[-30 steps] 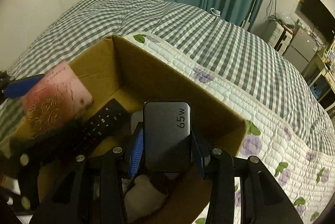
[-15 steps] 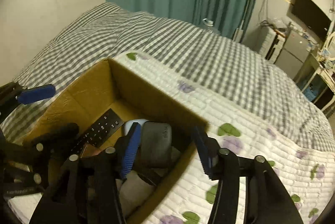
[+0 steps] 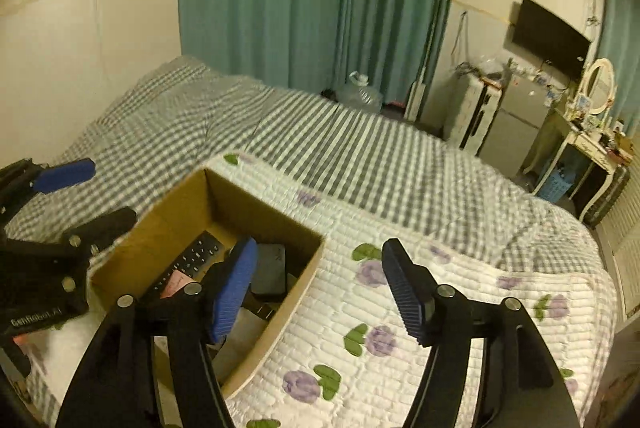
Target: Organize rigid objects
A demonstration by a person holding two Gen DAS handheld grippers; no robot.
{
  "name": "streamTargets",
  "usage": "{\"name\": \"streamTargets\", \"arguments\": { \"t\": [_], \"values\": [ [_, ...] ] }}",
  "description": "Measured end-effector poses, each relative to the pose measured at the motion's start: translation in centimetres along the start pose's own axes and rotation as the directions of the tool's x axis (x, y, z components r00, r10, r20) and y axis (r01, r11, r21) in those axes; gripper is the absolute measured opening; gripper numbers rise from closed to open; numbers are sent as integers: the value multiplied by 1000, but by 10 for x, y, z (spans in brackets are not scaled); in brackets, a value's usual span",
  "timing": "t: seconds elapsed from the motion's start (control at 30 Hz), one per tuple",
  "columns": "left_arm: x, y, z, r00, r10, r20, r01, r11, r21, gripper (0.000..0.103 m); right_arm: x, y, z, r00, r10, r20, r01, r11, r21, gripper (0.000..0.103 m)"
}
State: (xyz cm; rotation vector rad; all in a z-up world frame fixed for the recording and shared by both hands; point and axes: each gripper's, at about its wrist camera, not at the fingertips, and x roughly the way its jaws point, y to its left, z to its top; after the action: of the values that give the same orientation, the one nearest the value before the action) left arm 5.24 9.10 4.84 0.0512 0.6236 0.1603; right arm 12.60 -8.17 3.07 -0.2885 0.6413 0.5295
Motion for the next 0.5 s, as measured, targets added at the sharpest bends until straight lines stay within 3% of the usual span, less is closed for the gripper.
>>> {"name": "streamTargets", "arguments": {
  "t": [0.17, 0.3, 0.5],
  "values": [
    [-52, -10, 14, 995, -5, 96, 4, 1000, 11, 74, -55, -5, 3, 996, -43, 82, 40, 999, 35, 82],
    [-90, -20, 11, 979, 11, 203, -15, 1000, 21, 74, -100, -7, -1, 988, -52, 146, 42, 997, 70, 100],
    [-131, -29, -5, 964, -20, 264, 22, 1000, -5, 75, -158, -5, -24, 966, -71, 248, 37, 990, 137, 103]
  ]
}}
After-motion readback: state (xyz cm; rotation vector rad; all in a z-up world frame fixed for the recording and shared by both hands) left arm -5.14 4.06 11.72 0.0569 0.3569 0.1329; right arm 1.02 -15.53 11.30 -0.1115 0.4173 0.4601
